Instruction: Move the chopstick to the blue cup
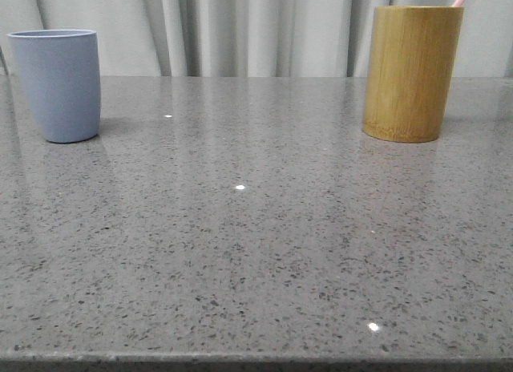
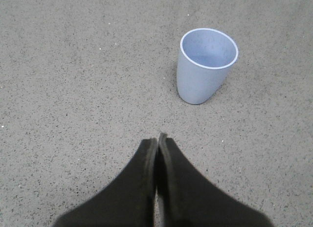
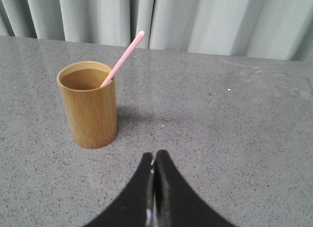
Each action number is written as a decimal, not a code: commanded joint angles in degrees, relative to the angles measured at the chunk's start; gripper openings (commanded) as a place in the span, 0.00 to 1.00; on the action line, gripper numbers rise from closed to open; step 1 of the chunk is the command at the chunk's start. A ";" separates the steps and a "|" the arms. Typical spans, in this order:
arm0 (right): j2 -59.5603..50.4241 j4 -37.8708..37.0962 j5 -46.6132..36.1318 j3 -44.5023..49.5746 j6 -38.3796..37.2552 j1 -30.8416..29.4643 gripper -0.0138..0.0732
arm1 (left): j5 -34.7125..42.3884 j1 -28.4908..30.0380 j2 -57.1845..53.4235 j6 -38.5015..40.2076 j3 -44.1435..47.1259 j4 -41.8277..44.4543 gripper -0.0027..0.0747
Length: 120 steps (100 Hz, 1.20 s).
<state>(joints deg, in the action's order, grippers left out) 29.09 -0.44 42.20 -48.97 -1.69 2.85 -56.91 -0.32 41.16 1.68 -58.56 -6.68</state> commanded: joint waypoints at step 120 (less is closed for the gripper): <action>0.97 0.95 -3.95 -1.85 0.25 -0.34 0.88 | 8.85 0.06 9.32 -4.02 -3.28 -0.84 0.87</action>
<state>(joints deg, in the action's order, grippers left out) 29.33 0.40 43.18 -48.97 -1.69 2.85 -52.79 -0.32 46.04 -2.37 -58.99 -5.51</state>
